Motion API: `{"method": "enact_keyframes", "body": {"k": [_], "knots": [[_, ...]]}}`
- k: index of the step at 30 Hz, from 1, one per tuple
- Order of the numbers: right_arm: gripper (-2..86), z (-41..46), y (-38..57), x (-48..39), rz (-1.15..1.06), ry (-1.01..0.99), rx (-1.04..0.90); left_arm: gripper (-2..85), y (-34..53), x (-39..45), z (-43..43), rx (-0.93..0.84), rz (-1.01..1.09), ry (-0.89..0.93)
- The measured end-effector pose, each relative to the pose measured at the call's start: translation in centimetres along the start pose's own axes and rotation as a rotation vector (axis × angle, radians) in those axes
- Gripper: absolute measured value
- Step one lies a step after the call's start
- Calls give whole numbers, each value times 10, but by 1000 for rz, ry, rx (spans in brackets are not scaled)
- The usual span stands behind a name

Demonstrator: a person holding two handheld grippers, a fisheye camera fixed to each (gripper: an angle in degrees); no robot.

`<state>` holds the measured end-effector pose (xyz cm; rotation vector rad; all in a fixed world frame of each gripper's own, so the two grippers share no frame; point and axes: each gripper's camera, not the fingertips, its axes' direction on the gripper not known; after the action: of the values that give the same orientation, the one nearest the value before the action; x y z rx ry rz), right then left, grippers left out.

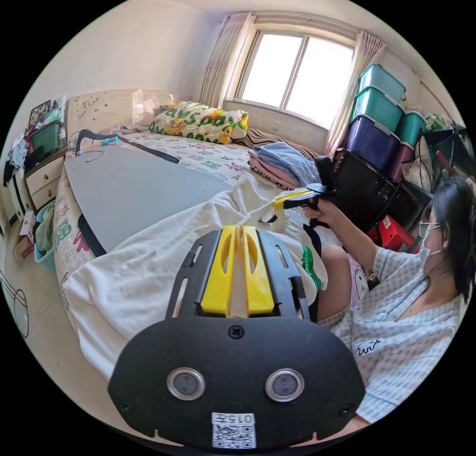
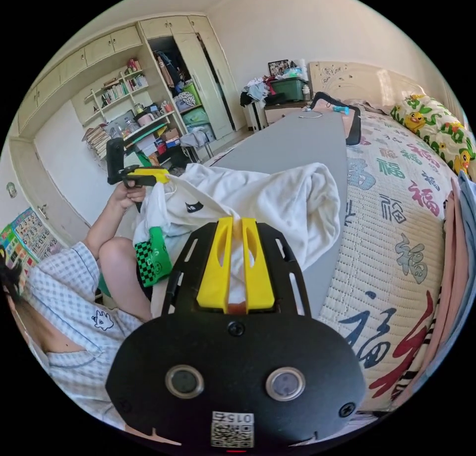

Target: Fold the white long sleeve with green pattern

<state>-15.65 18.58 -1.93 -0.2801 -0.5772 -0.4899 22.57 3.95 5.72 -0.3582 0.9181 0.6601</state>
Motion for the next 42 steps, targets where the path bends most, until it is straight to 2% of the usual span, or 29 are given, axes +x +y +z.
{"method": "enact_keyframes", "body": {"k": [4,5,8,18,21,26,29,35,40,42], "knots": [[40,-23,-56,-28,90,-31,-168,1,2,3,-3,16,0,2],[40,-31,-70,-42,83,21,-184,1,4,4,-6,23,-3,7],[40,-48,-94,-84,30,169,-188,1,8,7,-16,53,-13,9],[40,-40,-87,-140,-102,287,-207,1,23,30,-49,69,23,-69],[40,-37,-62,-127,-128,214,-176,1,22,38,-60,97,32,-122],[40,-57,7,-66,-109,-30,129,3,15,50,-73,165,51,-146],[39,-48,37,-34,-69,-73,249,5,6,61,-71,184,75,-187],[39,-14,66,12,23,-80,286,7,-18,75,-45,118,100,-327],[37,1,97,43,80,-127,312,3,-29,65,-36,98,55,-357],[36,-1,103,50,121,-150,303,0,-29,57,-39,122,-7,-459]]}}
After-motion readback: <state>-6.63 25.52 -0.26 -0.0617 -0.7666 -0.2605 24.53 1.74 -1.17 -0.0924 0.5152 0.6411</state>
